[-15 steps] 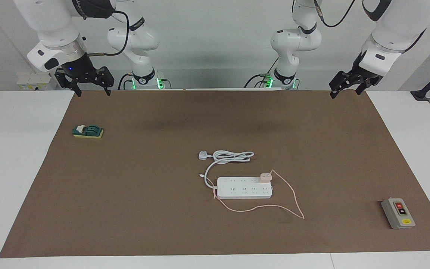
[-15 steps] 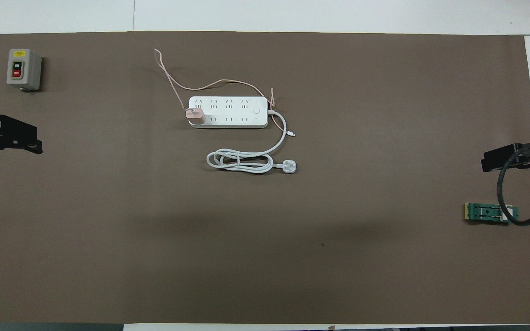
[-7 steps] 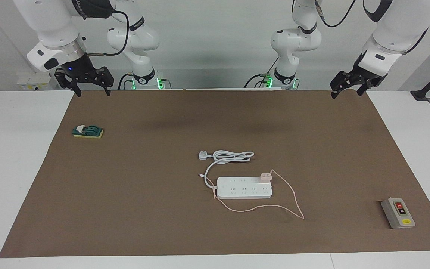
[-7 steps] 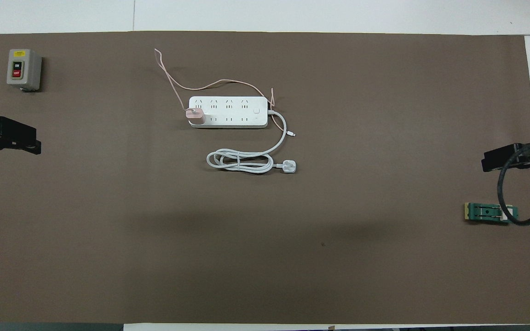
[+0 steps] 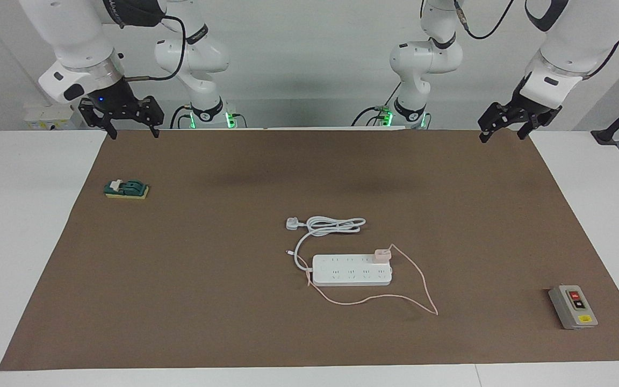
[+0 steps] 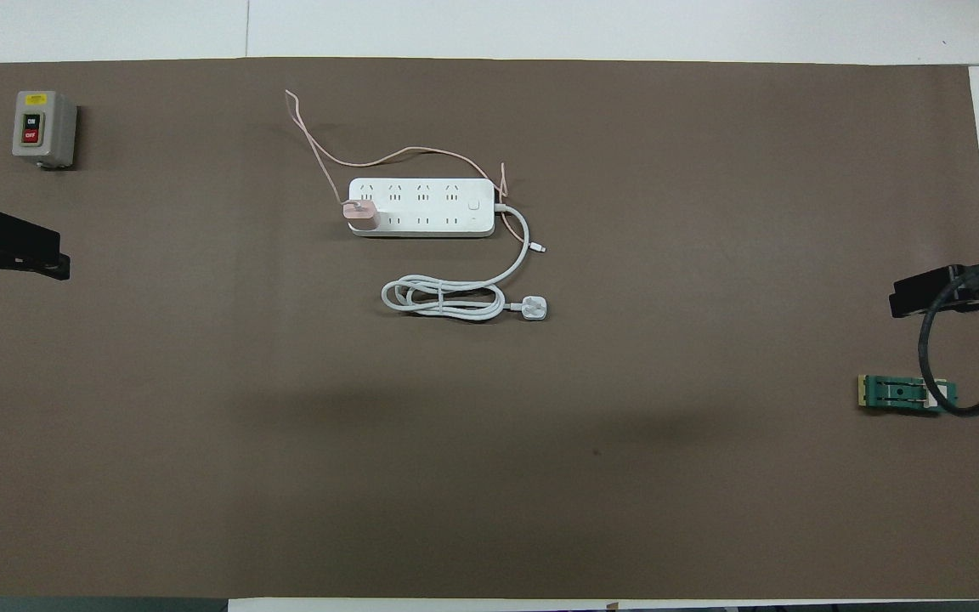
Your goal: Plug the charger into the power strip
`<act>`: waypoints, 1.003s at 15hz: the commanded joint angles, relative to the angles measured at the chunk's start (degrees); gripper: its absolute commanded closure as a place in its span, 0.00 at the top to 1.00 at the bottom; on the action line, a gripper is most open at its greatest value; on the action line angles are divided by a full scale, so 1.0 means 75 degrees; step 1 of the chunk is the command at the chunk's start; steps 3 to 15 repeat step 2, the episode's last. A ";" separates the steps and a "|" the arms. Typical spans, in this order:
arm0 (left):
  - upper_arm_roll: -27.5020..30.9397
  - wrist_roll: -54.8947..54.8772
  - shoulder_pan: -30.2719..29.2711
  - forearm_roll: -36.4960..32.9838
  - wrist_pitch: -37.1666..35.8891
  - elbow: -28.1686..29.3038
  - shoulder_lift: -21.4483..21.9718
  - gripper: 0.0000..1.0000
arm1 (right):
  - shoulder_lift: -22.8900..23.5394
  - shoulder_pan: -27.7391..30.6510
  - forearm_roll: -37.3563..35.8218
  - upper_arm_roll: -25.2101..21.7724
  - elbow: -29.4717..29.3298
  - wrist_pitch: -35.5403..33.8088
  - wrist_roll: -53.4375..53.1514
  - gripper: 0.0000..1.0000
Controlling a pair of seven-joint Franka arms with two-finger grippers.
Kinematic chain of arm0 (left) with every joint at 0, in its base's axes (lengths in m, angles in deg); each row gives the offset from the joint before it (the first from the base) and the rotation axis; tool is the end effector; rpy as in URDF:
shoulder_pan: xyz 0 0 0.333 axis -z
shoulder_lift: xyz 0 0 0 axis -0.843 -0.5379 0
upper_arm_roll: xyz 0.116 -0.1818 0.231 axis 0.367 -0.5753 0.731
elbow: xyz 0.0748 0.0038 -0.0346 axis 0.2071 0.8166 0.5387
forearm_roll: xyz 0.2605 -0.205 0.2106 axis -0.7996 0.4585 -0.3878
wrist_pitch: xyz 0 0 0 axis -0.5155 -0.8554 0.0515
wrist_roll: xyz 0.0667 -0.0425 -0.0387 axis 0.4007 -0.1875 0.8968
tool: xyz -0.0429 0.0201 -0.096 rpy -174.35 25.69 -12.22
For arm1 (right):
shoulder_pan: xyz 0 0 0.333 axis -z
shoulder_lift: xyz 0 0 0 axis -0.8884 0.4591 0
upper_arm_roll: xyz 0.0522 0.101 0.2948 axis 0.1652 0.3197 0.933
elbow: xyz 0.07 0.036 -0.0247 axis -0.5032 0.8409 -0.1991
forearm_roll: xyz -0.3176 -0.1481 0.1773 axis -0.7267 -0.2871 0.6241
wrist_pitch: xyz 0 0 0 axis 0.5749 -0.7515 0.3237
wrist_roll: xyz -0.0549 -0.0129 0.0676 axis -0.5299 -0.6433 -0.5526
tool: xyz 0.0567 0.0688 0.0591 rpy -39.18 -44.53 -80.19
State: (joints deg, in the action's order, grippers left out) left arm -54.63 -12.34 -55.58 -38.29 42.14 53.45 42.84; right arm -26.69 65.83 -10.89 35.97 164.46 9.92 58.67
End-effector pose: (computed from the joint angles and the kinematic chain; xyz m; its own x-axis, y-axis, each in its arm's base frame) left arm 0.5418 -0.0428 0.6432 0.9980 0.0255 -0.0575 0.0259 -0.9996 0.0059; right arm 0.5170 -0.0083 0.6216 0.9971 0.0393 -0.0655 0.0407 -0.9989 0.0213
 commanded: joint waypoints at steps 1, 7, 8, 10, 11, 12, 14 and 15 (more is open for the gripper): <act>-0.0042 -0.0132 -0.0087 -0.0101 0.0146 0.0162 0.0107 1.00 | -0.0075 0.0095 0.0110 0.0033 0.0016 0.0011 0.0078 1.00; -0.0042 -0.0132 -0.0087 -0.0101 0.0146 0.0162 0.0107 1.00 | -0.0075 0.0095 0.0110 0.0033 0.0016 0.0011 0.0078 1.00; -0.0042 -0.0132 -0.0087 -0.0101 0.0146 0.0162 0.0107 1.00 | -0.0075 0.0095 0.0110 0.0033 0.0016 0.0011 0.0078 1.00; -0.0042 -0.0132 -0.0087 -0.0101 0.0146 0.0162 0.0107 1.00 | -0.0075 0.0095 0.0110 0.0033 0.0016 0.0011 0.0078 1.00; -0.0042 -0.0132 -0.0087 -0.0101 0.0146 0.0162 0.0107 1.00 | -0.0075 0.0095 0.0110 0.0033 0.0016 0.0011 0.0078 1.00; -0.0042 -0.0132 -0.0087 -0.0101 0.0146 0.0162 0.0107 1.00 | -0.0075 0.0095 0.0110 0.0033 0.0016 0.0011 0.0078 1.00; -0.0042 -0.0132 -0.0087 -0.0101 0.0146 0.0162 0.0107 1.00 | -0.0075 0.0095 0.0110 0.0033 0.0016 0.0011 0.0078 1.00; -0.0042 -0.0132 -0.0087 -0.0101 0.0146 0.0162 0.0107 1.00 | -0.0075 0.0095 0.0110 0.0033 0.0016 0.0011 0.0078 1.00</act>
